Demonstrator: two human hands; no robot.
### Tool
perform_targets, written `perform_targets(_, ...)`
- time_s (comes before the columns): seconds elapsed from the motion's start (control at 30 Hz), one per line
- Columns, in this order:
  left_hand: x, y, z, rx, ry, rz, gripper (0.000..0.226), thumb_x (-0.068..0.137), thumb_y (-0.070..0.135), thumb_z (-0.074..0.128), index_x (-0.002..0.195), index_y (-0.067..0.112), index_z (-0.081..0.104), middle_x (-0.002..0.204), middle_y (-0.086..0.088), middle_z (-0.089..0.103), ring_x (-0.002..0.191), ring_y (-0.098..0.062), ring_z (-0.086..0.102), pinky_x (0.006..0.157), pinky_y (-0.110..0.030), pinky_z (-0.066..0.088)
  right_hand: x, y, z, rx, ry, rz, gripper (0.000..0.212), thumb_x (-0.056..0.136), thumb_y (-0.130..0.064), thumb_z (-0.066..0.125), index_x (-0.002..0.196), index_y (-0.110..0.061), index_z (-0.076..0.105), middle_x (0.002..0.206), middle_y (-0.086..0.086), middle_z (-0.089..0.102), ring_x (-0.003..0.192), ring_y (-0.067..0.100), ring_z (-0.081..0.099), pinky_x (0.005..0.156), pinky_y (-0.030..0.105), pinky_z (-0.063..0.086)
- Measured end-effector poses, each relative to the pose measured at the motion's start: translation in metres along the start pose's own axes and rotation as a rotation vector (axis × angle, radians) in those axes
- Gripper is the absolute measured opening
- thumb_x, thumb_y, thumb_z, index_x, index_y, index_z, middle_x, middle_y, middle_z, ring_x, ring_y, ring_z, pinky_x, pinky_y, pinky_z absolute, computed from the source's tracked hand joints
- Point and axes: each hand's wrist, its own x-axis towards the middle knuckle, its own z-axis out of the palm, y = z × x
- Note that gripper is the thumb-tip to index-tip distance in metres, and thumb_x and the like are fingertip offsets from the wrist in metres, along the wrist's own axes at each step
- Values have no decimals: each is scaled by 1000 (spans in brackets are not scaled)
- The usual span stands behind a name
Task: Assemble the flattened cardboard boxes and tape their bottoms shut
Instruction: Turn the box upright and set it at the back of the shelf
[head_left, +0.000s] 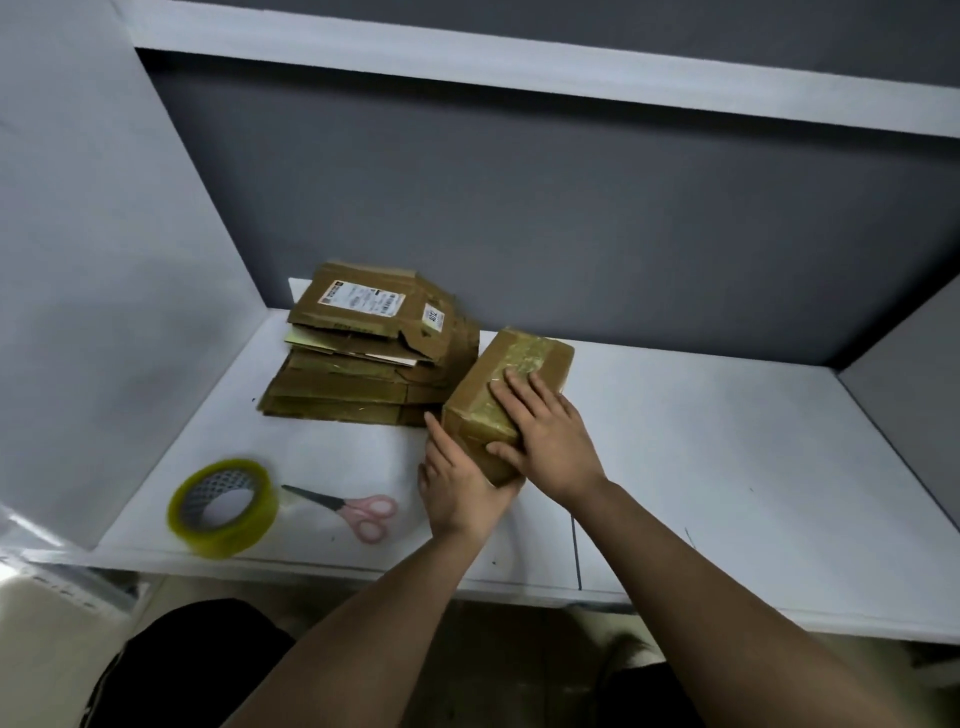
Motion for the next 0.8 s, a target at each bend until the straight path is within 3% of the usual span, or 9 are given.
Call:
perform_targets(0.13, -2, 5, -16, 40, 73, 151, 132, 59, 61, 76, 151, 9, -3, 142, -17, 33, 127, -33, 40, 100, -43, 40, -10, 1, -18, 178, 115, 103, 70, 86, -71, 28, 148, -39, 26, 157, -14, 22, 144, 15, 18, 112, 35, 15)
perform_targets(0.23, -2, 5, -43, 78, 119, 346, 126, 59, 62, 73, 151, 16, 0, 140, -13, 32, 126, -31, 38, 100, -45, 39, -18, -5, -40, 494, 177, 212, 49, 94, -56, 43, 141, -40, 41, 150, -14, 36, 141, 10, 23, 112, 32, 13)
perform_targets(0.37, -9, 9, -79, 170, 216, 477, 118, 58, 68, 63, 149, 19, 7, 136, -10, 34, 121, -28, 39, 99, -45, 39, -30, -22, -52, 999, 195, 186, 44, 95, -39, 53, 139, -35, 46, 149, -13, 39, 144, 6, 19, 120, 36, 18)
perform_targets(0.53, -14, 4, -110, 297, 249, 572, 112, 60, 74, 51, 149, 13, 18, 132, -11, 43, 115, -29, 47, 92, -44, 44, -43, -32, -58, 949, 76, 109, 90, 71, -48, 77, 147, -31, 33, 149, -15, 38, 136, 4, 36, 113, 35, 34)
perform_targets(0.6, -16, 5, -119, 337, 252, 609, 111, 61, 74, 49, 149, 13, 20, 131, -10, 44, 114, -27, 48, 91, -44, 44, -45, -38, -68, 1072, 41, 121, 77, 79, -44, 74, 145, -30, 36, 141, -17, 46, 127, -2, 45, 109, 30, 38)
perform_targets(0.67, -20, 5, -125, 372, 264, 669, 108, 62, 72, 50, 148, 13, 23, 131, -9, 46, 115, -27, 47, 92, -45, 44, -46, -48, -77, 1226, 65, 195, 56, 91, -47, 56, 143, -33, 40, 138, -19, 49, 121, -5, 48, 109, 26, 36)
perform_targets(0.8, -27, 4, -133, 402, 296, 723, 104, 63, 70, 51, 147, 14, 26, 129, -9, 47, 114, -26, 46, 90, -44, 43, -48, -58, -76, 1166, 109, 170, 48, 97, -43, 49, 143, -35, 41, 138, -16, 50, 122, -2, 49, 104, 22, 40)
